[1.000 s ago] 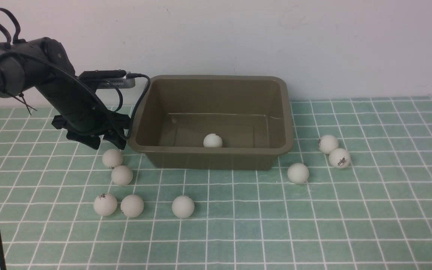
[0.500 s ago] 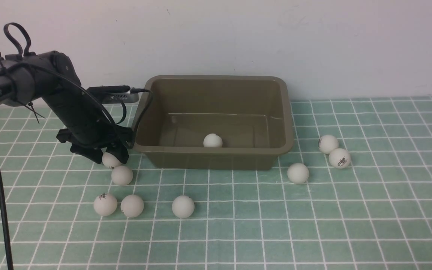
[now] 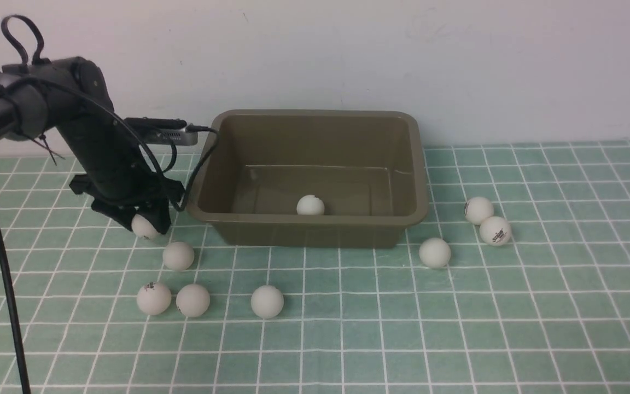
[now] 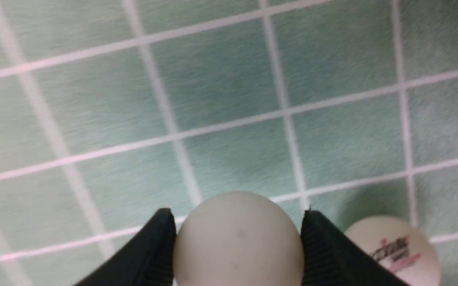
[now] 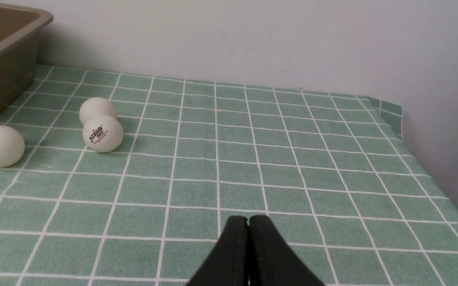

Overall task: Put the table tennis balls in the box on the green coffee tablecloth.
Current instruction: 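Reach for and grasp a ping pong ball on the table beside the basket, then drop the ball into the bin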

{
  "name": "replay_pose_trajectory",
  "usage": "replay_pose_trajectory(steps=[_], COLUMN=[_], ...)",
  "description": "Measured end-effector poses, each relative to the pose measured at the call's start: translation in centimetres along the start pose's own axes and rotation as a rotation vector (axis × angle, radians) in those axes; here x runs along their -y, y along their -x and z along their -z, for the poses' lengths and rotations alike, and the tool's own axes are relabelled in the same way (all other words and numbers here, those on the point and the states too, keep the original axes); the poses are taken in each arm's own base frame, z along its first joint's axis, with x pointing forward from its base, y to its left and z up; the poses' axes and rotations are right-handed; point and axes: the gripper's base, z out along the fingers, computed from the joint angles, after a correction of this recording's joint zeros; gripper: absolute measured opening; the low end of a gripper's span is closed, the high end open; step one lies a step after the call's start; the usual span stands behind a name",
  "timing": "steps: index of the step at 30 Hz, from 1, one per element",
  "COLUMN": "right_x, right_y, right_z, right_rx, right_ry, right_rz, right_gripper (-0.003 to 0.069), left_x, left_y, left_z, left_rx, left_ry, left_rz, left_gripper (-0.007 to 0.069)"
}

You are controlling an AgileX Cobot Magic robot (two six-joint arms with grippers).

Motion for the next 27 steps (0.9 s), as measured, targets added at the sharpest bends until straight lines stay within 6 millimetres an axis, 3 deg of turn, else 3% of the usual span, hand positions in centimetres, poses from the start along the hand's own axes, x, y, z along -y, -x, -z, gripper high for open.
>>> replay_pose_trajectory(steps=[10,15,17,19,22,23,27], right_x=[0.0,0.0,0.0,0.0,0.0,0.0,0.0], right_y=[0.0,0.0,0.0,0.0,0.0,0.0,0.0], right_z=[0.0,0.0,0.0,0.0,0.0,0.0,0.0], right_rx=[0.0,0.0,0.0,0.0,0.0,0.0,0.0], right_ry=[0.0,0.0,0.0,0.0,0.0,0.0,0.0], right_rz=[0.0,0.0,0.0,0.0,0.0,0.0,0.0], right_gripper=[-0.0018,-0.0018,-0.0018,-0.0018,-0.0018,-0.0018,-0.0018], left_x=[-0.2,3.0,5.2,5.9,9.5,9.5,12.6], left_y=[2.1,2.9,3.2,3.3,3.4,3.4,3.4], left_z=[5.9,10.0,10.5,10.5,9.6,9.6,8.1], left_rx=[0.153,0.29,0.312,0.315,0.289,0.289,0.255], left_ry=[0.06,-0.124,-0.195,-0.212,-0.237,-0.237,-0.211], left_rz=[0.015,0.031,-0.014,-0.031,-0.126,-0.126,-0.265], left_gripper=[0.0352,0.0352,0.0352,0.0352,0.0352,0.0352,0.0352])
